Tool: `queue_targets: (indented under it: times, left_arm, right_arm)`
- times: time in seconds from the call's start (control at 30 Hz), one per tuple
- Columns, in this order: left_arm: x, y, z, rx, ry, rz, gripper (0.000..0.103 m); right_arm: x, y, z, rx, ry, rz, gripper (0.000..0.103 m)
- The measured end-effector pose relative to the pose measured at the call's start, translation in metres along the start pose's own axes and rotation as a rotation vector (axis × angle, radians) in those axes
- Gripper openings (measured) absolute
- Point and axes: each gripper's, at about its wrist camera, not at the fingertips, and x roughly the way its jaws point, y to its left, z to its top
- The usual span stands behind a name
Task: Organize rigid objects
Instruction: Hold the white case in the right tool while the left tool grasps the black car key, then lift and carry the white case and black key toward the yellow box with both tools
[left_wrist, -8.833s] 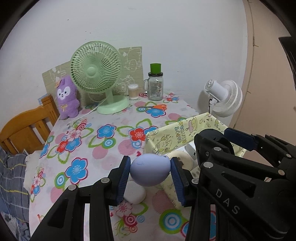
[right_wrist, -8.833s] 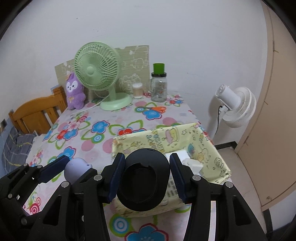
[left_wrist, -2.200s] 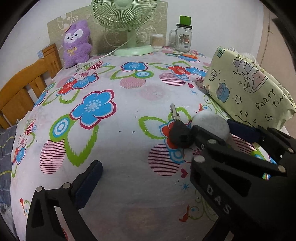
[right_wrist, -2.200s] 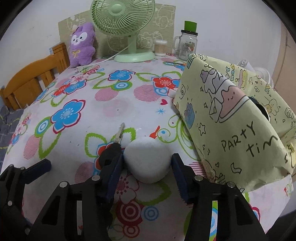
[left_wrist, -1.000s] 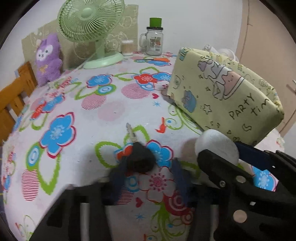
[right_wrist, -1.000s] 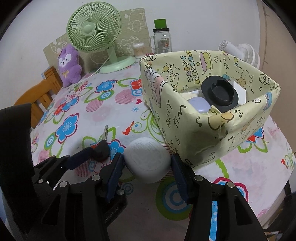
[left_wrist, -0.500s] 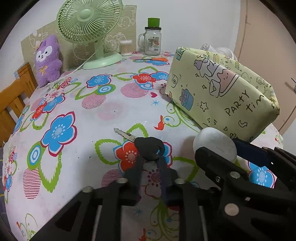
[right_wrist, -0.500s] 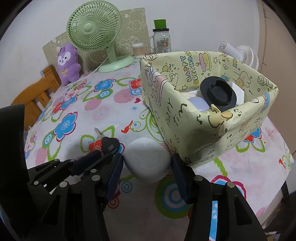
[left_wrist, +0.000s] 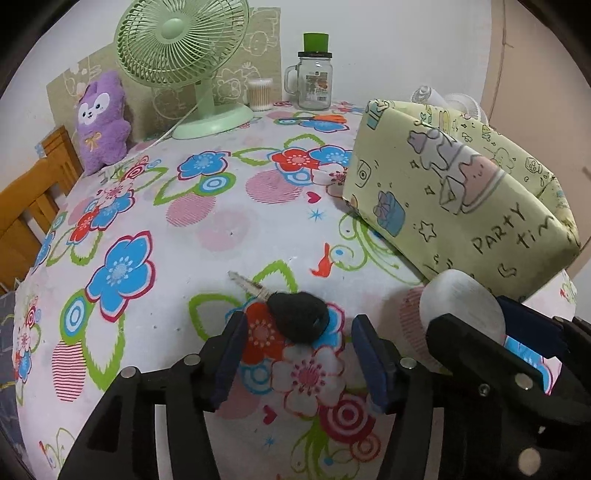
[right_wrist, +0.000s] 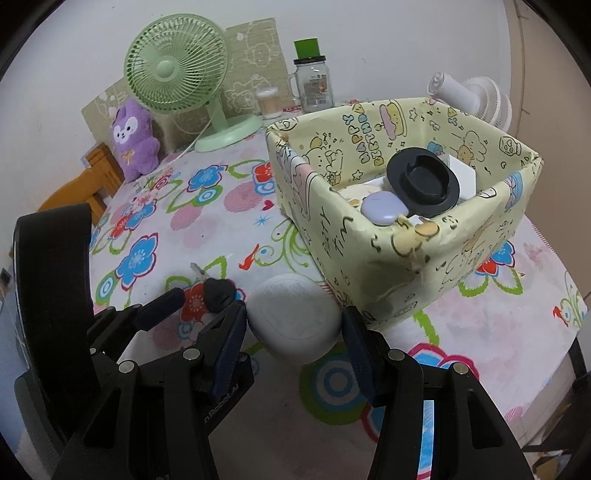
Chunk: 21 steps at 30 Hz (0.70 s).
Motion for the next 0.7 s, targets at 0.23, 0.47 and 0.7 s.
queue_targets:
  times: [0.23, 0.47, 0.7]
  left_arm:
    - [0.013, 0.003, 0.008, -0.035, 0.014, 0.023, 0.071]
    - [0.017, 0.006, 0.012, -0.037, -0.003, -0.008, 0.054]
    - [0.012, 0.003, 0.009, -0.003, -0.009, -0.029, 0.024]
  right_arm:
    - [0.009, -0.005, 0.007, 0.027, 0.000, 0.015, 0.057]
    - [0.015, -0.004, 0.012, 0.052, -0.016, 0.013, 0.057]
    - [0.020, 0.000, 0.012, 0.042, -0.012, 0.000, 0.057]
